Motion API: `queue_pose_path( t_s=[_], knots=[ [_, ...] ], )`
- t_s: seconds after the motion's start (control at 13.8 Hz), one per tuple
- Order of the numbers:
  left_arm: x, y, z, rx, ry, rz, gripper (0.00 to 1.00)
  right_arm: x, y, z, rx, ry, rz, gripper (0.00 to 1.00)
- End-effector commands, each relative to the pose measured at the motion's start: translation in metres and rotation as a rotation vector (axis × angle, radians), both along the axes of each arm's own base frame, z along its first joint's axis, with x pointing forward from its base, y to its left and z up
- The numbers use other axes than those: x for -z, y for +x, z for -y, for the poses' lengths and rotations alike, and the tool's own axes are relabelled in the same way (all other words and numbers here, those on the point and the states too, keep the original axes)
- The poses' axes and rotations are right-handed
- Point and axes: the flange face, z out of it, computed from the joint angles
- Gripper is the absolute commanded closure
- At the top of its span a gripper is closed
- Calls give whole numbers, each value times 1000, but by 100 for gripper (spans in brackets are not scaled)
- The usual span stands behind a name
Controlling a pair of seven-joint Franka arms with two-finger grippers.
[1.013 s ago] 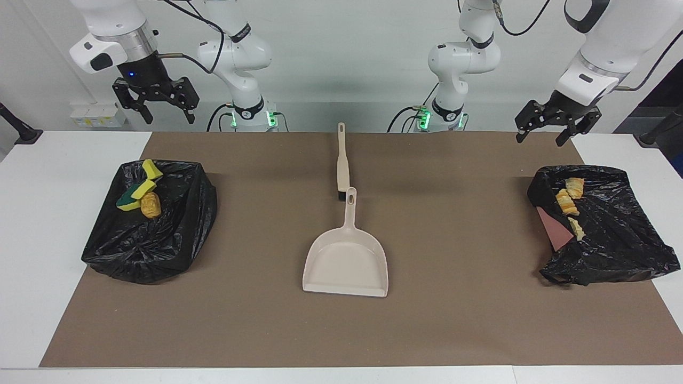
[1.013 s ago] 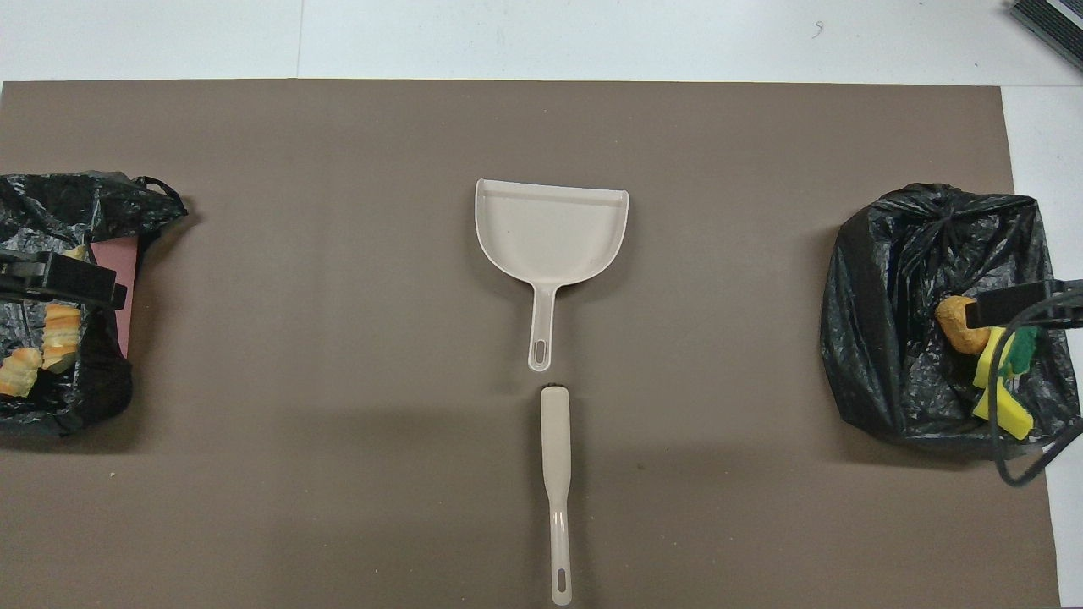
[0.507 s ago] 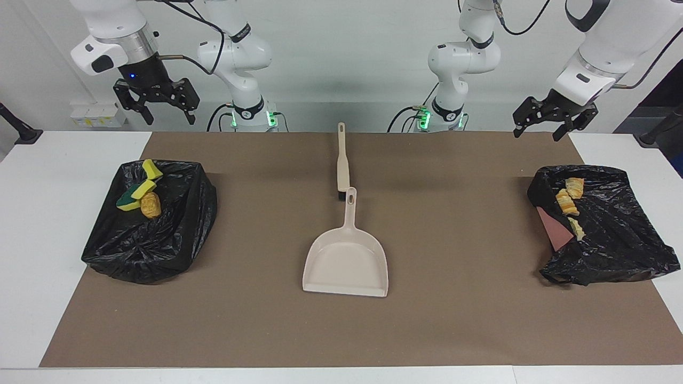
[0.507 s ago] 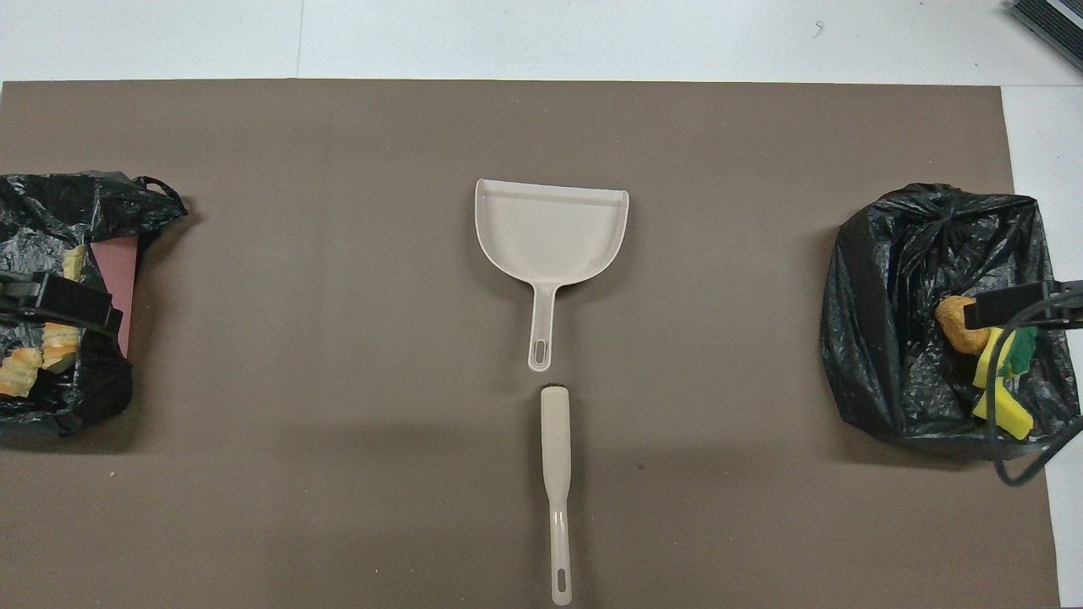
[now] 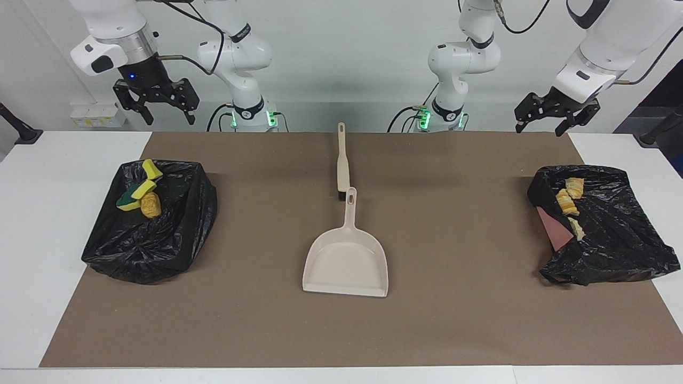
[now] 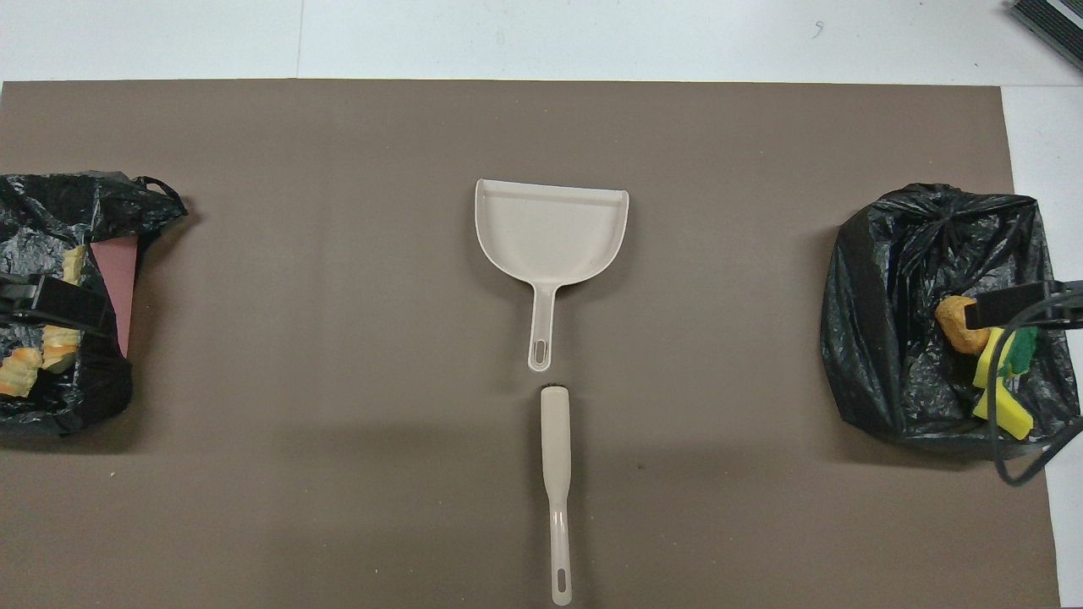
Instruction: Sweep and dump trash in bin
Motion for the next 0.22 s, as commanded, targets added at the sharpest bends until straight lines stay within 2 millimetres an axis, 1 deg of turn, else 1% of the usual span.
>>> queue_pose_path(
  t_s=[0.0, 0.14],
  knots=[
    [-4, -4, -4, 4, 17, 6, 0, 1, -2, 3, -1, -13, 18, 0],
    [-3, -4, -5, 8, 17, 4, 0, 1, -2, 3, 0, -13, 18, 0]
  ],
)
